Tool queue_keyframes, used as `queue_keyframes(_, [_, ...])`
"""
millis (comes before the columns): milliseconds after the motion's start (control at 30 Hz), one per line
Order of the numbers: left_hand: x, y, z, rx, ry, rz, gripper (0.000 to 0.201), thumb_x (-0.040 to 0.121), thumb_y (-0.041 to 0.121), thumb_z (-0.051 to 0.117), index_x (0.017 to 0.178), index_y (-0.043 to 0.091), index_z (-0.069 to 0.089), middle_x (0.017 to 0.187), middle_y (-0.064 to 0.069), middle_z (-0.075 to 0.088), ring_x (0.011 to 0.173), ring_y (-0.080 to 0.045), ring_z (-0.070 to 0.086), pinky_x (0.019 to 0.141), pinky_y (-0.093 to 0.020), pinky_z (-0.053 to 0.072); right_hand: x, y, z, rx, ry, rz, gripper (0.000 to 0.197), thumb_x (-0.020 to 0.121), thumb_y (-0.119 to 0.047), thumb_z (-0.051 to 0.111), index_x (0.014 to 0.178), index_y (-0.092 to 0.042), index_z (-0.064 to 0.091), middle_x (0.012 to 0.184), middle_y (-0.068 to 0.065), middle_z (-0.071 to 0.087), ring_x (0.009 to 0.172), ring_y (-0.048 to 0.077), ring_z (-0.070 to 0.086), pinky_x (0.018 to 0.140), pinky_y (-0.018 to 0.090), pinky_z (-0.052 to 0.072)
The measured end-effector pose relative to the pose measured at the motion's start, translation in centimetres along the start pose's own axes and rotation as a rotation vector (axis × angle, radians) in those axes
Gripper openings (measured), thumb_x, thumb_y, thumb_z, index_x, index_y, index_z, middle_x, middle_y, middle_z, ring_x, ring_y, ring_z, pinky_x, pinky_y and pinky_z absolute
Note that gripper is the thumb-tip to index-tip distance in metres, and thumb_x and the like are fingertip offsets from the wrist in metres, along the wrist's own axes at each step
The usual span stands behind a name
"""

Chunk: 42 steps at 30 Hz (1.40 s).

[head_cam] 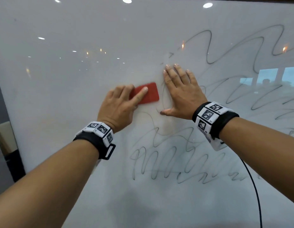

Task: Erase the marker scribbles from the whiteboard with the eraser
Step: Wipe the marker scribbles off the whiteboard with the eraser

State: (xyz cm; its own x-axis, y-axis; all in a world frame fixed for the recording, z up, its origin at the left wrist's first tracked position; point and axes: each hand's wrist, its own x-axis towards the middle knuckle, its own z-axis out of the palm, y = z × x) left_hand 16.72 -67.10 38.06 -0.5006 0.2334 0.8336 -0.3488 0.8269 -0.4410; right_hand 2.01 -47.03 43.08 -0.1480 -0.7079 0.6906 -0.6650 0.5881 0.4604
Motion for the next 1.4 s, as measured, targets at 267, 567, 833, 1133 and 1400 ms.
queue_keyframes(267, [-2.9,0.6,1.2,0.018,-0.010,0.227,0.066,0.085,0.016,0.063,0.148,0.021,0.044,0.126,-0.018,0.055,0.102,-0.038,0.053,0.082,-0.047,0.045,-0.4,-0.2,0.4,0.002,0.011,0.008,0.129,0.063,-0.077,0.068,0.156,-0.005,0.013,0.164,0.012,0.012,0.151,0.032,0.010,0.121,0.054,0.015])
queue_keyframes(567, [-3.7,1.4,0.9,0.009,-0.017,0.033,0.066,0.086,0.019,0.063,0.149,0.020,0.043,0.125,-0.019,0.054,0.102,-0.037,0.049,0.081,-0.047,0.045,-0.5,-0.2,0.4,0.008,0.001,0.016,0.129,0.064,-0.076,0.069,0.156,-0.006,0.013,0.165,0.011,0.009,0.152,0.031,0.008,0.120,0.054,0.014])
queue_keyframes(833, [-5.2,2.6,1.6,0.005,-0.008,0.058,0.063,0.088,0.026,0.062,0.148,0.023,0.044,0.125,-0.016,0.054,0.104,-0.035,0.049,0.085,-0.046,0.043,-0.6,-0.2,0.7,0.022,0.006,0.012,0.128,0.065,-0.075,0.069,0.156,-0.006,0.012,0.165,0.010,0.008,0.152,0.031,0.007,0.120,0.055,0.015])
queue_keyframes(1133, [-5.4,2.7,1.8,-0.015,-0.035,0.150,0.064,0.088,0.027,0.062,0.149,0.018,0.043,0.124,-0.017,0.054,0.104,-0.035,0.047,0.084,-0.045,0.043,-3.0,-1.7,1.9,0.017,-0.017,-0.023,0.126,0.064,-0.068,0.075,0.155,-0.003,0.016,0.164,0.015,0.012,0.151,0.035,0.012,0.119,0.057,0.018])
queue_keyframes(1400, [-6.3,4.9,2.4,-0.022,-0.078,0.165,0.069,0.084,0.021,0.067,0.149,0.022,0.043,0.125,-0.016,0.055,0.103,-0.035,0.049,0.082,-0.045,0.044,-5.8,-3.4,3.4,-0.006,-0.062,-0.039,0.130,0.060,-0.064,0.079,0.155,-0.002,0.015,0.164,0.016,0.011,0.151,0.035,0.011,0.119,0.058,0.017])
